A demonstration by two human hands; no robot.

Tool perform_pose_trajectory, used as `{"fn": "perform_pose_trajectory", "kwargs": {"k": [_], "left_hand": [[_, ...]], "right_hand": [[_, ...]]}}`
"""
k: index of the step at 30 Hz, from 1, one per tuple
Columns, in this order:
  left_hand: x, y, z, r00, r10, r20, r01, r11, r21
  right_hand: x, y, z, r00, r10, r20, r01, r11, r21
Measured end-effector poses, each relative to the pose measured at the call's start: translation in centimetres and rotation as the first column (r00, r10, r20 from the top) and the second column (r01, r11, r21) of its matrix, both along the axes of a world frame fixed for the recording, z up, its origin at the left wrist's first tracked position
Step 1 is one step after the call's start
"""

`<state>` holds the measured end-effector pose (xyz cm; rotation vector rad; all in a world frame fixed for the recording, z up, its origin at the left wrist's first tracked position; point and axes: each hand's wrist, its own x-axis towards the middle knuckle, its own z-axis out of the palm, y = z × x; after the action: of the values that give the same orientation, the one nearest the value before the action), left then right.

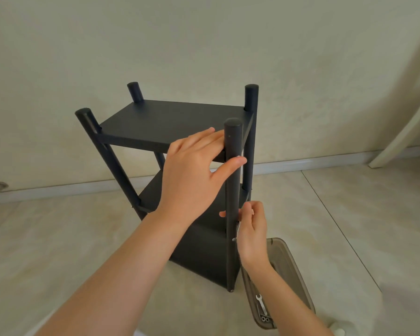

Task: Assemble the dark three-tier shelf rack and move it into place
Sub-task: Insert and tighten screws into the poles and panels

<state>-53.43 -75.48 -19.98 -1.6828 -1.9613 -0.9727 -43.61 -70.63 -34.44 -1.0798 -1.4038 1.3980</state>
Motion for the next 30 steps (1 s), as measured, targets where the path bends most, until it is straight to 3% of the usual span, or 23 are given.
{"fn": "perform_pose_trajectory", "kwargs": {"k": [7,19,30], "left_hand": [[-1.1,-0.3,0.3,1.0,0.027,-0.001,-0.027,1.0,0.008],[-6.4,-4.8,2.0,0.987,0.145,0.07,-0.149,0.988,0.043],[-10.8,-13.6,4.8,0.896,0.235,0.377,-0.318,0.932,0.175]], "right_hand": [[-2.2,-0.7,2.0,0.996,0.07,-0.063,-0.076,0.991,-0.11],[-6.9,-3.3,4.9,0.952,0.306,-0.006,-0.306,0.95,-0.066],[-12.2,-7.4,8.6,0.846,0.53,0.06,-0.533,0.843,0.066]]}}
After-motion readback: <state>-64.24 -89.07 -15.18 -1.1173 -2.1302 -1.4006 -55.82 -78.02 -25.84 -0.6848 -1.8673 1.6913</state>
